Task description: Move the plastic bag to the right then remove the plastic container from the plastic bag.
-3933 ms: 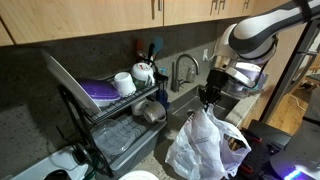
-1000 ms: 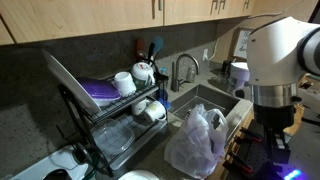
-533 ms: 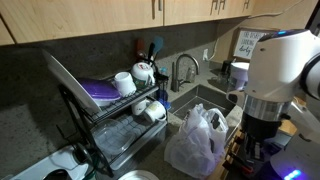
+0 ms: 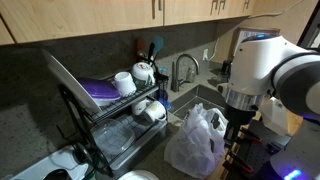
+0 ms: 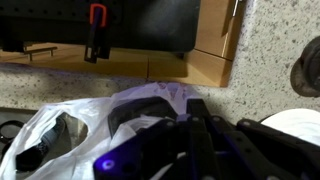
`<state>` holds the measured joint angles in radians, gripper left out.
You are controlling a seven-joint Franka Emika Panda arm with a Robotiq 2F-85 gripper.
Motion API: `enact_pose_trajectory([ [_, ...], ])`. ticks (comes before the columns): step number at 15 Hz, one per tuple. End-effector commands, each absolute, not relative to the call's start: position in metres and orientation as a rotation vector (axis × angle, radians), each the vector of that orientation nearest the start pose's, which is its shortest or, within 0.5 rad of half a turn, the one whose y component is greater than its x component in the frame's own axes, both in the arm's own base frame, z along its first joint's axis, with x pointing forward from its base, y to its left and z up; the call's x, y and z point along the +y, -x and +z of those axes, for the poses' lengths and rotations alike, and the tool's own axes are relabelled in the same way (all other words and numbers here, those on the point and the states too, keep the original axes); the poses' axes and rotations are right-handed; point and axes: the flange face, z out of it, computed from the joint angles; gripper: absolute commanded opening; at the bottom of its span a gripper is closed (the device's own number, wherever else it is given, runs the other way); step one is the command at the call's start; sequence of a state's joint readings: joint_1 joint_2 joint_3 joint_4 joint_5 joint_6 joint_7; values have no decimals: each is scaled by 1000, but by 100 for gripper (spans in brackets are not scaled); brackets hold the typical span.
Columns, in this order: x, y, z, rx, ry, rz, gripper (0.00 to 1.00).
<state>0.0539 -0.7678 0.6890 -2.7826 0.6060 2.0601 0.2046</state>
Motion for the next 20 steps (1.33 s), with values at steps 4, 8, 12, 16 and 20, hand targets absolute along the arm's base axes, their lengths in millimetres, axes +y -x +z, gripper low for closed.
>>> enact_pose_trajectory([
  [4, 205, -263, 371, 4, 3079, 53, 1],
  [8, 203, -264, 371, 6, 3078, 58, 1],
  [12, 222, -256, 364, -120, 3074, 119, 40],
  [16, 213, -267, 357, -221, 3086, 133, 70],
  [20, 198, -292, 355, -222, 3085, 14, 99],
])
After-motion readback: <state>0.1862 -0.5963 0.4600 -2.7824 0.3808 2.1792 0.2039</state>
